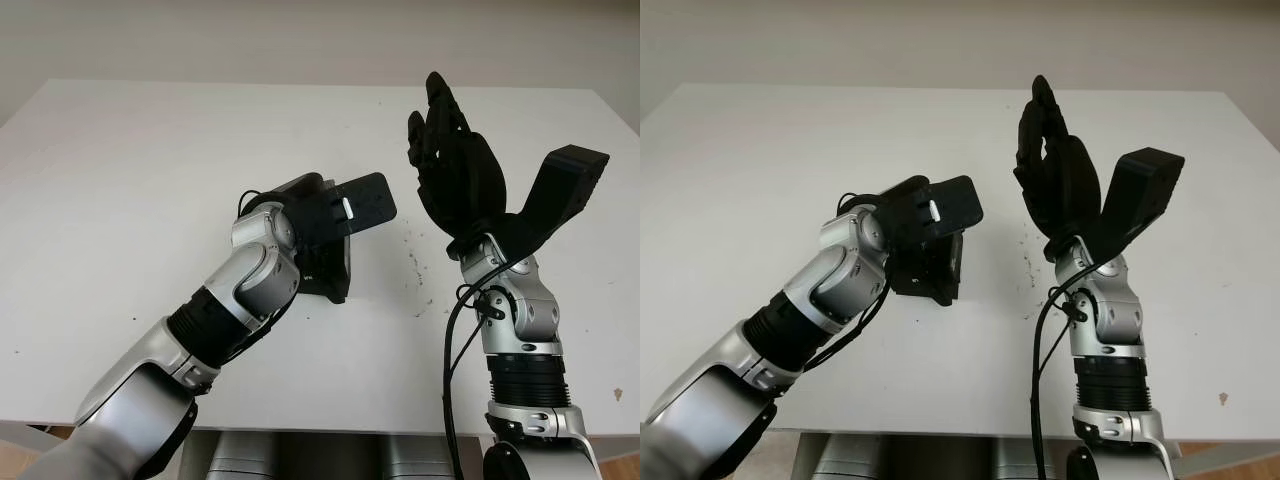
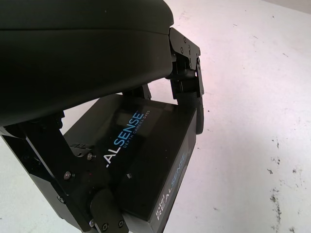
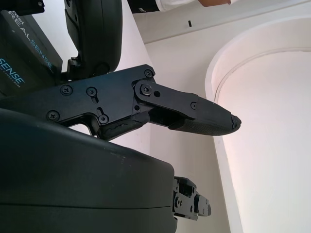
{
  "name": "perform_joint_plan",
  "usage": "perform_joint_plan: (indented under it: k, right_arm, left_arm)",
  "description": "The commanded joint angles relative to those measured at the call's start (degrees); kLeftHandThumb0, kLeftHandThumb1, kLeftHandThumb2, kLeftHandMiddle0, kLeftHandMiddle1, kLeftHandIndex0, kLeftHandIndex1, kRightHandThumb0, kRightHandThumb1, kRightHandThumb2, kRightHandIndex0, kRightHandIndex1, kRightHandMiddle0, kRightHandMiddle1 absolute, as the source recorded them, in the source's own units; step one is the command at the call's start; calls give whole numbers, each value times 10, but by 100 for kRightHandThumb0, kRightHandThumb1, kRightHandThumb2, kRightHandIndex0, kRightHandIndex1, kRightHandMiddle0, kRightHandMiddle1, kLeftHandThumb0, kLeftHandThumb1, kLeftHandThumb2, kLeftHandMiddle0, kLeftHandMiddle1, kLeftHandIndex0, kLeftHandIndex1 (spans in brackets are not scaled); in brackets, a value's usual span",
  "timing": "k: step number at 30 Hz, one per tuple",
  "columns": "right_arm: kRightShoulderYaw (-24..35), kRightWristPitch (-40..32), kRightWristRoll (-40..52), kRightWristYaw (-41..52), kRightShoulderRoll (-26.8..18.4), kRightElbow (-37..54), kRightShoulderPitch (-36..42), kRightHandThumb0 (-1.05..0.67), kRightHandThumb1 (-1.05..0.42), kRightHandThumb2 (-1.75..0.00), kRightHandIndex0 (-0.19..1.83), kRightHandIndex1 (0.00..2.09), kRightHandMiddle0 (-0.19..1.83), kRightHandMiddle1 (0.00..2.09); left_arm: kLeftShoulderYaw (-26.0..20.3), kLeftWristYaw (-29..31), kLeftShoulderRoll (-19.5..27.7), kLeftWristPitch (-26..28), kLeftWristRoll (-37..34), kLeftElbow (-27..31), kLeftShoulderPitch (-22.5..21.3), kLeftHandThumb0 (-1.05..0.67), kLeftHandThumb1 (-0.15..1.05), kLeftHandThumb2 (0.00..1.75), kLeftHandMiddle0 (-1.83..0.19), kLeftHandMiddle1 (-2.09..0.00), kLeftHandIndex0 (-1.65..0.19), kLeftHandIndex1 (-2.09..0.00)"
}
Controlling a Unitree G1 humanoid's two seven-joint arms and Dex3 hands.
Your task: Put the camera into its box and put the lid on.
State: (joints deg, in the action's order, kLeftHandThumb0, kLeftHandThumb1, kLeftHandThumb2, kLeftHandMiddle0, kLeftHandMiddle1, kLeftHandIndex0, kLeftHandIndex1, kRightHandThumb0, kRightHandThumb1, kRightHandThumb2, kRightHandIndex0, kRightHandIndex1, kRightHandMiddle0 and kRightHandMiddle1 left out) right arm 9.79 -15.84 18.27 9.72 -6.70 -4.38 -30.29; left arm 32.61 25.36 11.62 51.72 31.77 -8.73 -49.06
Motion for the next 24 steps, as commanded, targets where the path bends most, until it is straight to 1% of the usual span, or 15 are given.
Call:
perform_joint_plan:
  k: [1, 4, 9, 10, 11, 12, 13, 14, 15, 16, 17, 19, 20, 22, 24]
  right_arm:
    - [-1, 8, 0, 1, 1, 3, -7, -73, -105, -68, -19, 3, -11, 6]
    - [-1, 11, 0, 3, 1, 1, -5, -73, -105, -68, -19, 3, -11, 6]
    - [0, 11, -1, 0, 1, 2, -4, -73, -105, -68, -18, 4, -11, 6]
    - [0, 11, -1, 0, 0, 2, -4, -73, -105, -67, -18, 4, -11, 6]
    - [0, 11, -2, 0, 0, 2, -4, -73, -105, -67, -18, 4, -11, 6]
    - [0, 11, -2, 0, -1, 2, -4, -73, -105, -67, -18, 4, -11, 6]
    - [-1, 11, -2, 0, -1, 2, -4, -73, -105, -67, -18, 5, -11, 6]
    - [-1, 10, -2, -1, -1, 2, -4, -73, -105, -67, -18, 5, -11, 6]
    - [-1, 10, -3, -1, -1, 2, -4, -73, -105, -67, -18, 5, -11, 6]
    - [-2, 10, -3, 0, -1, 3, -4, -73, -105, -67, -19, 4, -11, 6]
    - [-2, 9, -4, -1, -1, 4, -3, -73, -105, -67, -19, 4, -12, 5]
    - [-2, 9, -3, -1, 0, 3, -4, -73, -105, -67, -19, 5, -12, 5]
    - [-1, 9, -2, -1, 0, 2, -4, -73, -105, -67, -19, 5, -12, 5]
    - [-1, 11, -1, 1, 0, 0, -5, -73, -105, -67, -18, 5, -12, 5]
    - [-1, 10, -2, -1, 1, 1, -5, -73, -105, -67, -18, 5, -11, 6]
  left_arm:
    - [17, 17, -2, 2, -4, 0, 26, -18, 91, 6, -42, -143, -35, -144]
    - [30, 21, 3, -12, 3, 0, 29, -20, 90, 5, -33, -141, -37, -142]
    - [18, 19, -6, -9, -2, 8, 37, -24, 91, 6, -17, -146, -33, -140]
    - [16, 22, -11, 4, -5, 11, 35, -28, 95, 6, -10, -158, -17, -153]
    - [16, 27, -17, 21, -6, 14, 31, -31, 97, 6, 1, -162, -1, -155]
    - [18, 32, -20, 32, -8, 18, 29, -34, 100, 6, 10, -162, 9, -136]
    - [23, 39, -20, 38, -9, 22, 26, -39, 103, 8, 15, -150, 15, -114]
    - [29, 47, -20, 42, -10, 25, 23, -41, 104, 11, 17, -142, 17, -101]
    - [34, 54, -19, 41, -11, 27, 23, -44, 104, 14, 18, -138, 18, -97]
    - [37, 58, -20, 43, -13, 29, 23, -47, 104, 17, 19, -128, 19, -108]
    - [40, 63, -22, 49, -13, 29, 22, -49, 105, 20, 19, -111, 19, -89]
    - [51, 74, -23, 62, -14, 28, 15, -53, 105, 25, 19, -34, 19, -29]
    - [58, 81, -22, 68, -13, 26, 11, -54, 105, 28, 19, -17, 19, -15]
    - [69, 93, -19, 77, -14, 25, 2, -57, 105, 33, 19, -4, 19, -3]
    - [77, 106, -17, 91, -19, 26, -7, -58, 105, 36, 19, -1, 19, -1]
